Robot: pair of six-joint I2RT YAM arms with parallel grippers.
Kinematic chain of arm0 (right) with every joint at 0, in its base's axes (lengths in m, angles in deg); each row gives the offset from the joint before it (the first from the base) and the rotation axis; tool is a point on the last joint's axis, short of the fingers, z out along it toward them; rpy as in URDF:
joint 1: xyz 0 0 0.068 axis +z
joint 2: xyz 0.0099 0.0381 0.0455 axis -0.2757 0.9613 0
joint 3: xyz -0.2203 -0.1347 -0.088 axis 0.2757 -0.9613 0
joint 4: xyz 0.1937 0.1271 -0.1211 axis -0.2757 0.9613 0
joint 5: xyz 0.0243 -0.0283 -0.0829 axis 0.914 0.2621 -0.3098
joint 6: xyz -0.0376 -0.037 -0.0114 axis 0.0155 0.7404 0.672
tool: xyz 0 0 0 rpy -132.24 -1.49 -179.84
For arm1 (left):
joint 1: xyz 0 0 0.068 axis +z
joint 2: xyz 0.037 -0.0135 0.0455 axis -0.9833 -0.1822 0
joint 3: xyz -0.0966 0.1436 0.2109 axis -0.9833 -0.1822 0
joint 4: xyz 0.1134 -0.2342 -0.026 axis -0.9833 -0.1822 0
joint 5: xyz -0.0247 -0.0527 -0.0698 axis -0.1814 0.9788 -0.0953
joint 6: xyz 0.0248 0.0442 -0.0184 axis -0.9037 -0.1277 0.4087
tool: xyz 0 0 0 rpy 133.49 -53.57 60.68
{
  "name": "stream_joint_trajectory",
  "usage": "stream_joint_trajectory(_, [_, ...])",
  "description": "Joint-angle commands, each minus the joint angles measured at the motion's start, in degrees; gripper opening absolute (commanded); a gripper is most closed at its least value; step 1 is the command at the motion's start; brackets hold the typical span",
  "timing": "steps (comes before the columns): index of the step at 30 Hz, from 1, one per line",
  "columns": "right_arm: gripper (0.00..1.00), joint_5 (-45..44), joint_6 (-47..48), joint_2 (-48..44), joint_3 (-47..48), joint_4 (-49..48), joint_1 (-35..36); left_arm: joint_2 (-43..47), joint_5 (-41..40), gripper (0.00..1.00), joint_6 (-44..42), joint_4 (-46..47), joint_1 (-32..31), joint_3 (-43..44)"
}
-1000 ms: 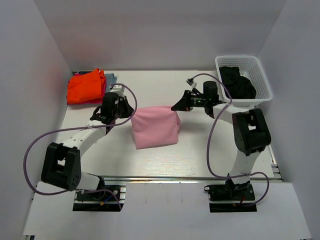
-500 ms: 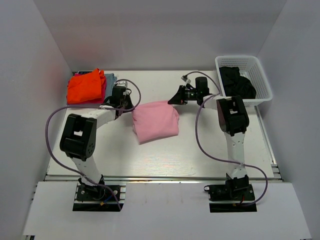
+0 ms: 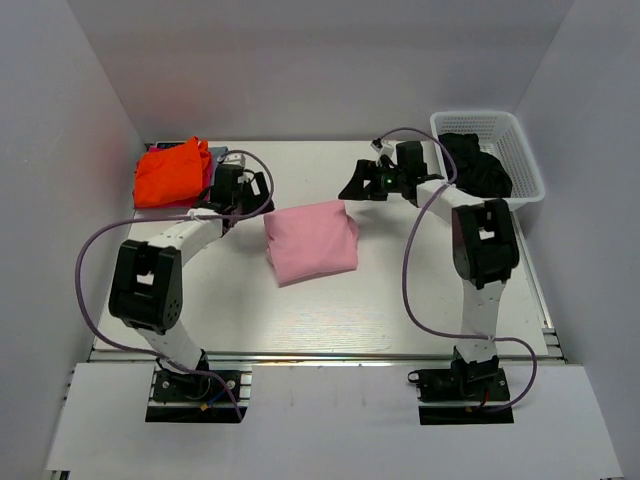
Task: Fold and stack the t-shirts
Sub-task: Smooth out wrinkles on the folded tshirt
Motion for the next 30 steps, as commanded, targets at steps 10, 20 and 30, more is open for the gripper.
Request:
stream_joint_trajectory(10, [0.90, -10.4, 4.5, -9.3, -11.2, 7.5, 5.8, 5.3, 10.8, 0.94, 1.8, -0.4, -1.6, -11.0])
stream_joint_trajectory(20, [0.76, -7.5, 3.9, -4.8, -9.5, 6.9, 7.4, -1.2, 15.3, 0.76, 2.4, 2.3, -1.6, -11.6])
stream_joint_trajectory(30, [0.30, 5.5, 0.4, -1.9, -10.9, 1.1, 7.7, -4.2, 21.2, 0.69, 2.4, 6.9, -1.6, -13.1])
